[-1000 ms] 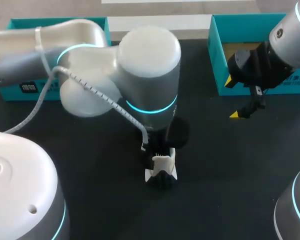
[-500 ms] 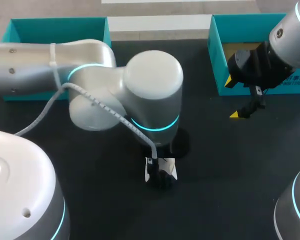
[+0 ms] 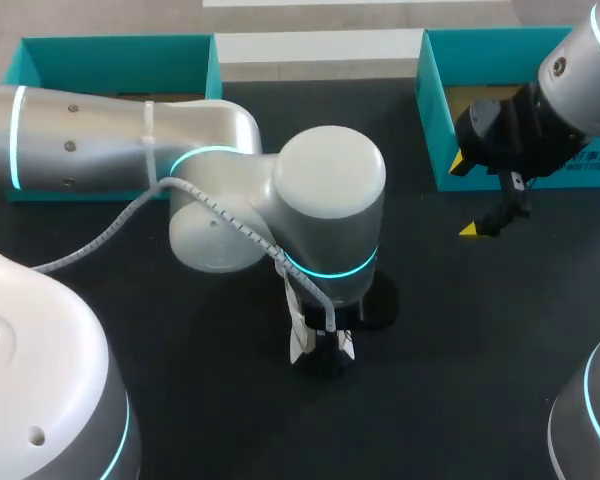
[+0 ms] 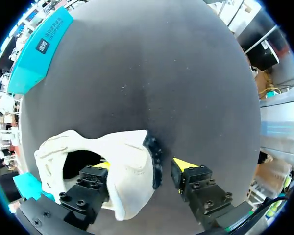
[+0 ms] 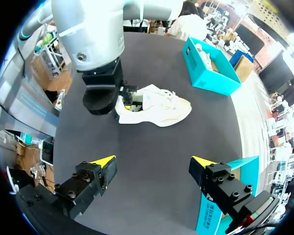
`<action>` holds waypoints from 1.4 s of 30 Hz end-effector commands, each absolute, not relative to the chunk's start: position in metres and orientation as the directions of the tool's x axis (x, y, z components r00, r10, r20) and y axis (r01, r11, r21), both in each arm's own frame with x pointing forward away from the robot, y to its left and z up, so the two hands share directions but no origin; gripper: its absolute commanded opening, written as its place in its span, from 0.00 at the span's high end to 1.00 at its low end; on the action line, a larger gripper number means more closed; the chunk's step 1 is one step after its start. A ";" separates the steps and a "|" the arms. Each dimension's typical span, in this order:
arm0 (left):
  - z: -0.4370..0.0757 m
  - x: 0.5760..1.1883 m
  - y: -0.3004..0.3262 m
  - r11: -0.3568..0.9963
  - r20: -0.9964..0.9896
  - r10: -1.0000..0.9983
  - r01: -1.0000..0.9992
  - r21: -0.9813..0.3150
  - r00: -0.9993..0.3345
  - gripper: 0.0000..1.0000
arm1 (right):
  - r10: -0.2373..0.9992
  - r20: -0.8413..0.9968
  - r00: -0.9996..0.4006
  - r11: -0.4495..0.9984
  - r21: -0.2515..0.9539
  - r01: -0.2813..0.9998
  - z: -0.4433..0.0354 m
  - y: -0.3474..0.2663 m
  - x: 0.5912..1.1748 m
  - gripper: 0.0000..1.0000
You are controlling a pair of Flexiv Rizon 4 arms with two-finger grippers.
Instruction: Take the shoe out of the shoebox, open the shoe tongue, remove and reinsert the insole, then place the shoe into the shoebox
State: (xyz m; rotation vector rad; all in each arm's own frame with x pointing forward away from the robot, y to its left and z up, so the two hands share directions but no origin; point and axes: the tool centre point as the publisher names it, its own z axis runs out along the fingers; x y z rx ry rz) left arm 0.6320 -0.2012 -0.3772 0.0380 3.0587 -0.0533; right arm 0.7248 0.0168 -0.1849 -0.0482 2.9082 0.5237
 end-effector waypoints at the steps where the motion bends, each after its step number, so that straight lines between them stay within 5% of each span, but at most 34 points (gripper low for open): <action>1: -0.387 0.629 -0.207 0.999 -0.075 0.021 0.023 -0.029 -0.997 0.45 | 0.000 -0.187 -0.982 0.938 0.341 -0.065 -0.186 0.018 0.726 0.00; 12: -0.379 0.626 -0.192 0.999 -0.072 -0.008 -0.006 -0.032 -0.997 0.34 | 0.000 -0.187 -0.982 0.938 0.341 -0.065 -0.186 0.018 0.726 0.00; 24: -0.384 0.632 -0.178 0.998 -0.062 -0.047 -0.044 -0.047 -0.997 0.35 | 0.000 -0.187 -0.982 0.938 0.341 -0.065 -0.186 0.018 0.726 0.00; 29: -0.390 0.635 -0.182 0.998 -0.042 -0.038 -0.035 -0.052 -0.998 0.45 | 0.000 -0.187 -0.982 0.938 0.341 -0.065 -0.186 0.018 0.726 0.00; 42: -0.391 0.632 -0.193 0.998 -0.022 -0.006 -0.005 -0.069 -1.000 0.40 | 0.000 -0.187 -0.982 0.938 0.341 -0.065 -0.186 0.018 0.726 0.00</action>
